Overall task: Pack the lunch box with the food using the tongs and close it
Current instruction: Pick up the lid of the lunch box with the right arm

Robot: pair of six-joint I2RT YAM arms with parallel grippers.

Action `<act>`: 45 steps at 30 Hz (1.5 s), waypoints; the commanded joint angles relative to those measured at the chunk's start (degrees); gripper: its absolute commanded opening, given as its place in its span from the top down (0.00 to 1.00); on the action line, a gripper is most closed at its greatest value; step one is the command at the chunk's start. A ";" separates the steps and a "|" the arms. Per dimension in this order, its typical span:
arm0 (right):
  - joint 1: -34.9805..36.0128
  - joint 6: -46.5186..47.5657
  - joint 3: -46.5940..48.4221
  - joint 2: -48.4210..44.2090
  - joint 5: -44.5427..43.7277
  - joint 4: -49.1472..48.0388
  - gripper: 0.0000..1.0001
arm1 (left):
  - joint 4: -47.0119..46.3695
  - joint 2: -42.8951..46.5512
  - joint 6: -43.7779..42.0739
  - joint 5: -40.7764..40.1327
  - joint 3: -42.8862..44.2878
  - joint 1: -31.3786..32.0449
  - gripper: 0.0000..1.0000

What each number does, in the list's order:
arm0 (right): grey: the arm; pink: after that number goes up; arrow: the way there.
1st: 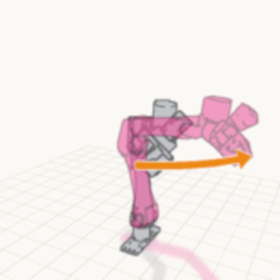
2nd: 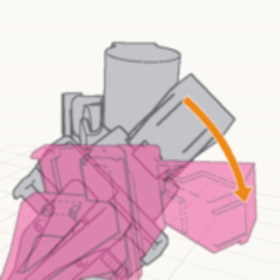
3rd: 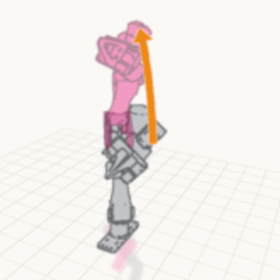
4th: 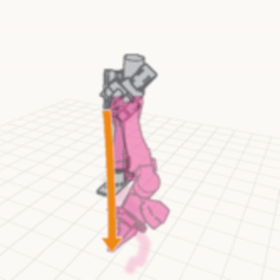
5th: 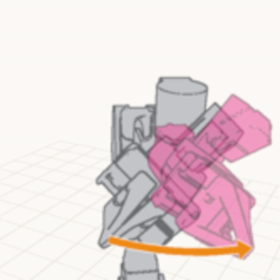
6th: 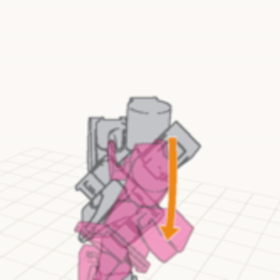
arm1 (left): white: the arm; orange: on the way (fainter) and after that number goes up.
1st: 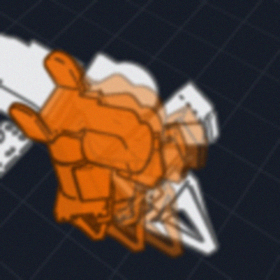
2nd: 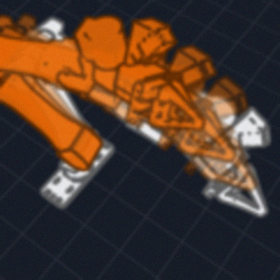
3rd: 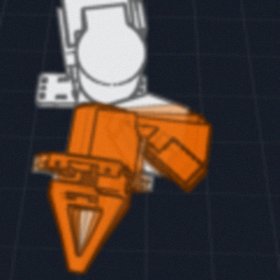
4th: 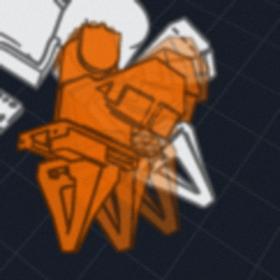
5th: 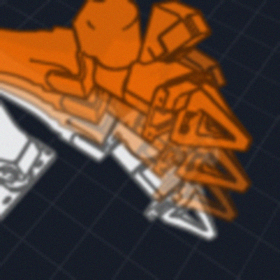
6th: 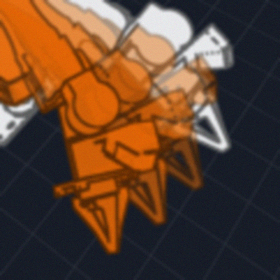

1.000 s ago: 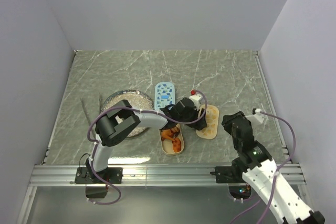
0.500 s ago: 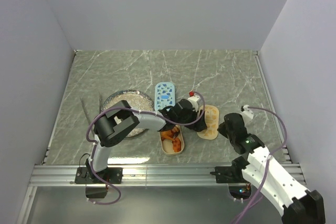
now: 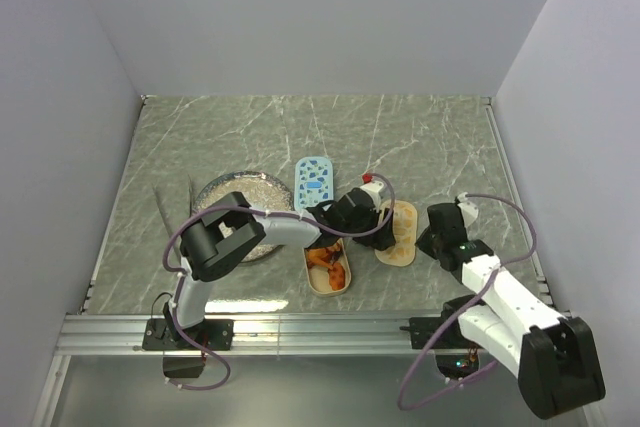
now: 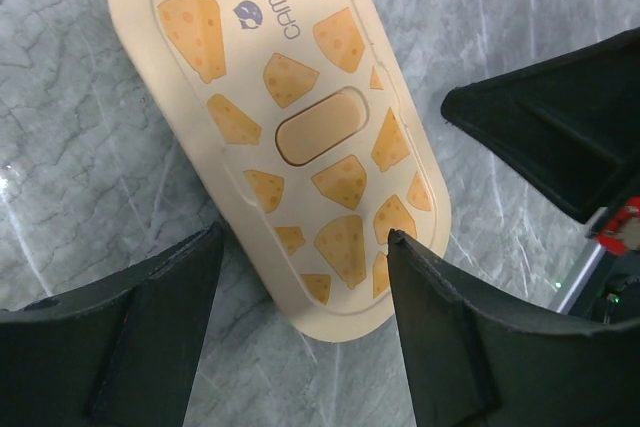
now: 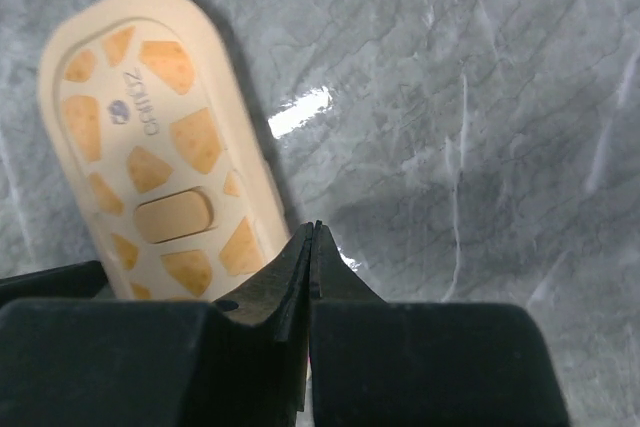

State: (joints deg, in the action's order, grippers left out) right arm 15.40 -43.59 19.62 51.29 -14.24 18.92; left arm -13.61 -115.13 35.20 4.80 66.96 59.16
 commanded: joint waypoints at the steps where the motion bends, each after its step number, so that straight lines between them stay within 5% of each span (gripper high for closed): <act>1: -1.51 2.46 2.79 3.37 4.21 -4.67 1.00 | 8.24 -2.11 0.39 -4.62 1.33 0.43 0.26; 11: -1.51 3.34 3.76 12.69 12.12 -10.57 1.00 | 5.53 -6.07 0.83 1.08 4.93 0.61 0.26; 19: -0.64 3.87 6.22 20.51 16.61 -13.12 1.00 | -2.56 -0.89 2.85 4.43 0.81 1.05 0.27; 45: 2.18 3.87 4.73 23.42 21.27 -14.96 1.00 | -12.50 4.21 0.31 1.71 3.62 5.27 0.26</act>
State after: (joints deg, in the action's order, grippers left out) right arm 16.82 -39.46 26.00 74.85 3.11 0.34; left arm -19.64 -112.62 37.06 8.67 68.31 64.97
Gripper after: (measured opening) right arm 0.005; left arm 0.738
